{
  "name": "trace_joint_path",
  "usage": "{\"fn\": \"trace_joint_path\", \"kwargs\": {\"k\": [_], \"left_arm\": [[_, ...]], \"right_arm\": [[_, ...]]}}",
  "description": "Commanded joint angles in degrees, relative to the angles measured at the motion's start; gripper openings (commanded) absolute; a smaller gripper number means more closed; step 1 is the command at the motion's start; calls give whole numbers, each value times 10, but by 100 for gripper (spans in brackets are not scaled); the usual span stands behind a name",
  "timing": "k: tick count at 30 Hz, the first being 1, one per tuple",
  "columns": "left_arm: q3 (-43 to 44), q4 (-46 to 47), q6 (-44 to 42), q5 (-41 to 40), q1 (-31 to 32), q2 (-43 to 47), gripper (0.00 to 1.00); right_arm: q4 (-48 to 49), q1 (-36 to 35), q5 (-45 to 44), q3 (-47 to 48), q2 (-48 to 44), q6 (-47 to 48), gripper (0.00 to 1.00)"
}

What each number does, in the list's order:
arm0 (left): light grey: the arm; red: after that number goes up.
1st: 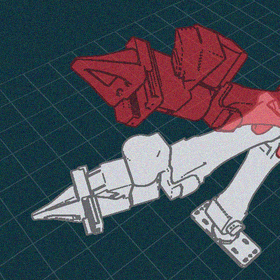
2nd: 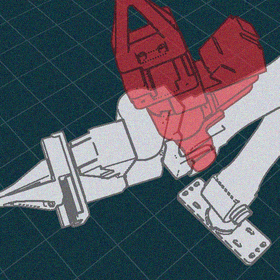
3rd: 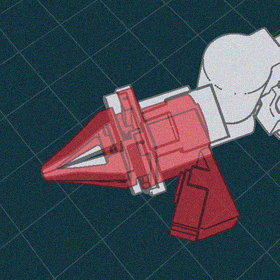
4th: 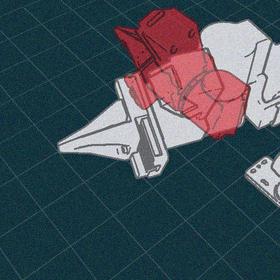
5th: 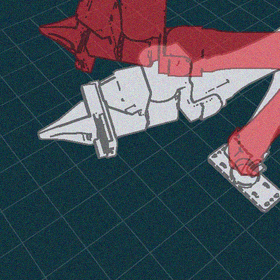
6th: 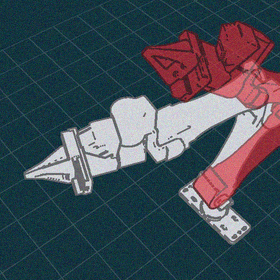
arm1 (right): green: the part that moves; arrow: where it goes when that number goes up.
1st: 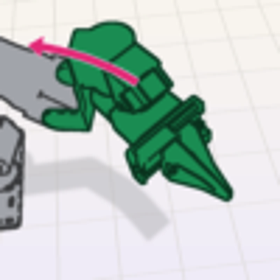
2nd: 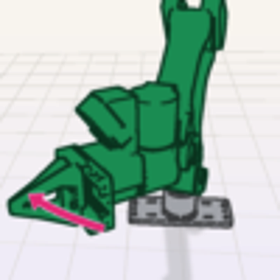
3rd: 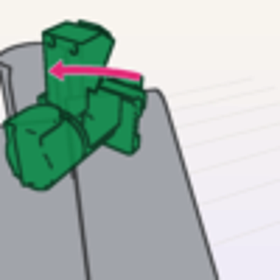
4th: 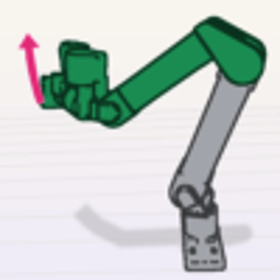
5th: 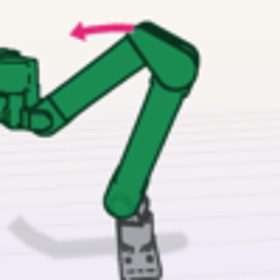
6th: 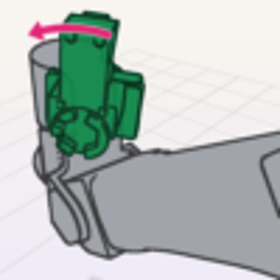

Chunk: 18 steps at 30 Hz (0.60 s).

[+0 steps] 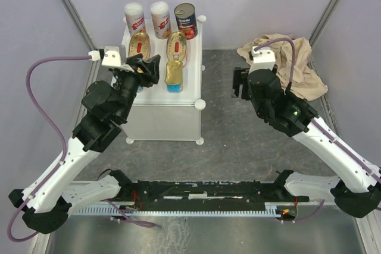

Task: Place and organize the canned foods onto the counter
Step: Reset both arms

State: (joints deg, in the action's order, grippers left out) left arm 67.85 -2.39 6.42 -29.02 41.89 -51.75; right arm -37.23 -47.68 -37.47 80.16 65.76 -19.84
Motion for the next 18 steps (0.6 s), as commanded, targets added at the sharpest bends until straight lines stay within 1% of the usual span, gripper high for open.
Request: {"fn": "trace_joint_path", "kwargs": {"k": [1, 3, 6, 11, 15, 18], "left_arm": [[55, 13, -2, 170, 10, -32, 64], [57, 12, -5, 179, 22, -41, 64], [50, 13, -11, 161, 27, -40, 64], [35, 16, -17, 153, 28, -38, 64], [22, 16, -25, 138, 28, -34, 64], [10, 18, -34, 105, 28, -27, 65]], "right_arm": [[9, 69, -51, -71, -34, -21, 85], [24, 100, -51, -109, -46, -20, 86], [40, 137, -56, -157, -52, -17, 91], [75, 170, -51, -224, -49, -21, 100], [75, 175, -73, -238, -20, -31, 99], [66, 175, -92, -235, 6, -52, 99]]}}
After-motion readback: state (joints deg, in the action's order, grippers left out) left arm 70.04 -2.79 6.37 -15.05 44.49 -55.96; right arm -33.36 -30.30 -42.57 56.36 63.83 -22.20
